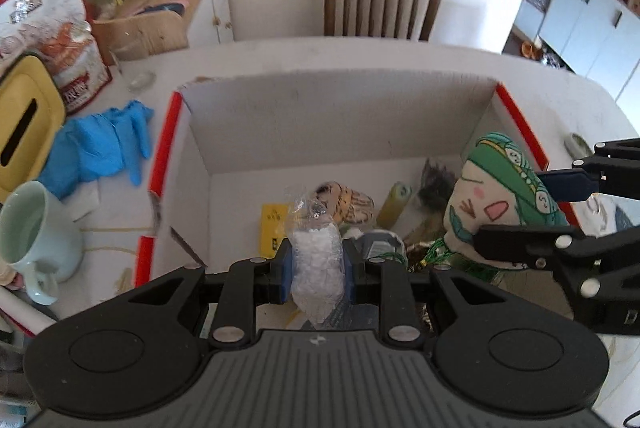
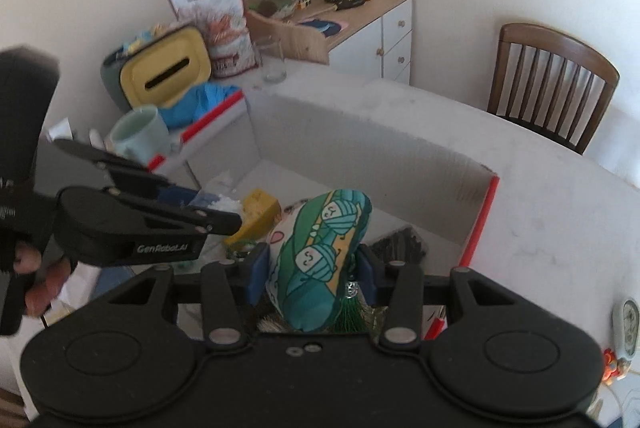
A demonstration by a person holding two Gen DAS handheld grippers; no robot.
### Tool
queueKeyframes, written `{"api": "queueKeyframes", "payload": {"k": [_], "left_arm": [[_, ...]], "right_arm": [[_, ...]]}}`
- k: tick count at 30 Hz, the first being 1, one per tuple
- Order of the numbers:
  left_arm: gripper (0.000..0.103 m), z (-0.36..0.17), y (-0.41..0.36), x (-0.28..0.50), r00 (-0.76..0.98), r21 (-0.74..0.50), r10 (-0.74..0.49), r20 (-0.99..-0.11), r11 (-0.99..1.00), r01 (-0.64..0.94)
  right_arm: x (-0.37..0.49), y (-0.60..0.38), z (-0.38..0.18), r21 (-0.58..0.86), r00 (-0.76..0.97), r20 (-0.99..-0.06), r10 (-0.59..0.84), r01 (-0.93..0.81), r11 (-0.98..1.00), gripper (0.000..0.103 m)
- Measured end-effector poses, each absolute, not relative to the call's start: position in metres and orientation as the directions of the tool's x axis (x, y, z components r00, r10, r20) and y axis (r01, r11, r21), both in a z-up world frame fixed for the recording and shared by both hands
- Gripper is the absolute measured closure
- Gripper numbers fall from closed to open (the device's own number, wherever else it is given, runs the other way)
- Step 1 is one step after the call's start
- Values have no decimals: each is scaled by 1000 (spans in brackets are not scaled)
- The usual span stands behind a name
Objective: Organize objects
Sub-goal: 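Carry the clear bag with left tool while right tool carries the pouch over the box, then open left tool to drop the bag while right tool drops the pouch into the box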
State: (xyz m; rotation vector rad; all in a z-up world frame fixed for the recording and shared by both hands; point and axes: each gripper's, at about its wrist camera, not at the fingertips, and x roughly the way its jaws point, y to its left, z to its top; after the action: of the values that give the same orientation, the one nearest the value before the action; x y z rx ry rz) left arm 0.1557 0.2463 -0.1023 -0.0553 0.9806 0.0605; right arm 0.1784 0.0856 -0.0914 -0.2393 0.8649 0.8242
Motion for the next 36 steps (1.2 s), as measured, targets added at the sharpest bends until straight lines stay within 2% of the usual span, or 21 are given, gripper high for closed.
{"api": "queueKeyframes", "payload": {"k": [11,17,19,24,29,31,36], "left_arm": [[79,-122,241,164,501,1,25,-865,999,-48],[79,-126,244,165,488,1,28,-872,998,-55],[79,-126,244,166,486,3,32,-874,998,-61],[78,-124,249,164,484,-14,33,-874,996,-92],[65,-115,248,158,503,-18,37,-864,994,-104],[44,-109,246,155,519,-10,51,-853,994,-113],[43,-93,239,145,556,-2,60,-829,994,-110]], "right_arm": [[174,95,-115,67,370,-790,489,-741,668,57],[173,94,-116,54,385,-787,482,-735,676,48],[172,92,-114,46,394,-783,481,-735,677,41],[174,81,-108,70,400,-774,492,-717,694,39],[172,67,-100,103,405,-760,508,-697,710,38],[171,62,-96,110,409,-755,512,-691,714,38],[164,49,-84,132,418,-737,532,-683,719,38]]}}
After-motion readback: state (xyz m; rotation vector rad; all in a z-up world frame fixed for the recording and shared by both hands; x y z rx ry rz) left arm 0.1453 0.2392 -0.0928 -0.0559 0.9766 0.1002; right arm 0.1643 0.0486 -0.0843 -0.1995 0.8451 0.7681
